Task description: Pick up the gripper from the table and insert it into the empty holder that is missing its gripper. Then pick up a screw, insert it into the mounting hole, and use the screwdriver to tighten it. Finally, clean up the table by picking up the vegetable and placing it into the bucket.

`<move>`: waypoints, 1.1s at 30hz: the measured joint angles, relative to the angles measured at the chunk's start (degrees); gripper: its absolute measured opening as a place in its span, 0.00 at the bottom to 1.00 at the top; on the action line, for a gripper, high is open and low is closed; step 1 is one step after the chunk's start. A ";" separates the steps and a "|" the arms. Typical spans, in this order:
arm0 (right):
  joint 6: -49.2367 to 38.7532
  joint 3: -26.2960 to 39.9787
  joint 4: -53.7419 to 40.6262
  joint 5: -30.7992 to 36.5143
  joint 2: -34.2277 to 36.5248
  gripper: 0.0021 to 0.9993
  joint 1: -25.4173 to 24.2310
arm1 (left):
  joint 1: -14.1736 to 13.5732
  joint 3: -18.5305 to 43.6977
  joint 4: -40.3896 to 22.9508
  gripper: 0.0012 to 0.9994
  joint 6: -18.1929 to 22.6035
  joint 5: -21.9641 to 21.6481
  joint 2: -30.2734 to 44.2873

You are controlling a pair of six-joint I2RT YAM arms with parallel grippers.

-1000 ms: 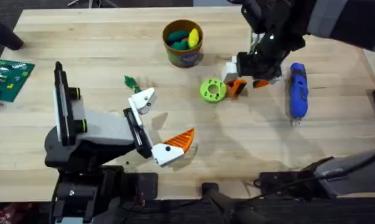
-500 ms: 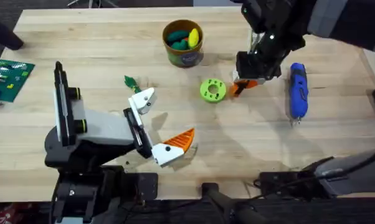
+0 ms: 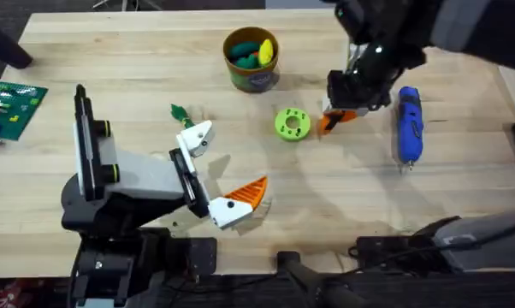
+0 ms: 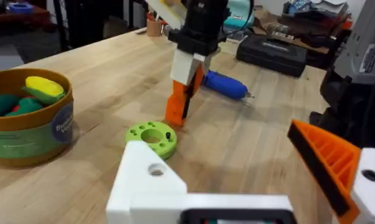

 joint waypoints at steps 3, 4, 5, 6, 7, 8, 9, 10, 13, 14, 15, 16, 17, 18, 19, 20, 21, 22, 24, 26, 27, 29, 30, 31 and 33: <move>0.00 0.00 -0.55 0.00 -3.89 0.02 0.00 | 0.00 0.00 0.01 0.99 0.01 0.00 0.00; 0.01 0.00 -0.63 0.00 -5.66 0.02 0.00 | 0.00 0.00 0.01 0.99 0.01 0.00 0.00; 0.01 0.00 -0.63 0.00 -7.62 0.02 0.00 | 0.00 0.00 0.01 0.99 0.01 0.00 -0.01; 0.01 0.00 -0.64 0.00 -9.55 0.02 0.00 | 0.00 0.00 0.01 0.99 0.01 0.00 -0.01; 0.01 0.00 -0.68 -0.01 -11.38 0.02 0.00 | 0.00 0.00 0.01 0.99 0.00 0.00 0.00; 0.01 0.00 -0.69 -0.02 -13.30 0.02 0.00 | 0.00 0.00 0.01 0.99 0.00 0.00 0.00; 0.02 0.00 -0.73 -0.01 -15.38 0.02 -0.01 | 0.00 0.00 0.01 0.99 0.01 0.00 0.00; 0.02 0.00 -0.77 -0.01 -17.49 0.02 -0.02 | 0.00 0.00 0.01 0.99 0.01 0.00 -0.01; 0.02 0.02 -0.80 -0.02 -23.26 0.02 -0.02 | 0.00 0.00 0.01 0.99 0.00 0.00 0.00; 0.02 0.02 -0.73 -0.02 -24.92 0.02 -0.02 | 0.00 0.00 0.01 0.99 0.00 0.01 0.00; 0.02 0.02 -0.63 -0.02 -26.57 0.02 -0.02 | 0.00 0.00 0.01 0.99 0.01 0.01 0.00; 0.02 0.02 -0.59 -0.02 -28.08 0.02 -0.02 | 0.00 0.00 0.01 0.99 0.01 0.00 0.00; 0.02 0.03 -0.61 -0.02 -29.35 0.02 -0.03 | 0.00 0.00 0.01 0.99 0.01 0.00 0.00; 0.02 0.03 -0.64 -0.02 -30.47 0.02 -0.14 | 0.00 0.00 0.01 0.99 0.01 0.00 -0.01; 0.02 0.02 -0.64 -0.07 -31.52 0.02 -0.39 | 0.00 0.00 0.01 0.99 0.01 0.00 -0.01; 0.03 0.02 -0.60 -0.10 -32.38 0.02 -0.76 | 0.00 0.00 0.01 0.99 0.00 0.00 -0.01; 0.19 -0.21 -0.21 -0.11 -33.10 0.02 -1.32 | 0.00 0.00 0.01 0.99 0.00 0.00 -0.01; 0.51 -0.98 0.78 -0.18 -33.96 0.02 -2.02 | 0.00 0.00 0.01 0.99 0.01 0.00 0.00; 1.36 -3.42 3.22 -0.36 -35.52 0.02 -3.40 | 0.00 0.00 0.01 0.99 0.00 0.00 -0.01; 1.96 -8.12 8.64 -1.61 -37.58 0.02 -4.81 | 0.00 0.00 0.01 0.99 0.01 0.00 -0.01; 2.25 -10.69 11.38 -2.60 -38.50 0.02 -5.44 | 0.00 0.00 0.01 0.99 0.01 0.01 -0.02; 2.64 -16.82 19.10 -5.70 -40.68 0.02 -6.72 | 0.00 0.00 0.01 0.99 0.01 0.00 0.00; 2.85 -19.59 22.59 -7.42 -41.57 0.02 -7.35 | 0.00 0.00 0.01 0.99 0.01 0.01 0.00; 3.02 -22.77 27.37 -9.69 -42.57 0.02 -8.11 | 0.00 0.00 0.01 0.99 0.00 0.01 0.00; 3.30 -27.90 35.12 -14.33 -44.11 0.02 -9.48 | 0.00 0.00 0.01 0.99 0.01 0.01 0.00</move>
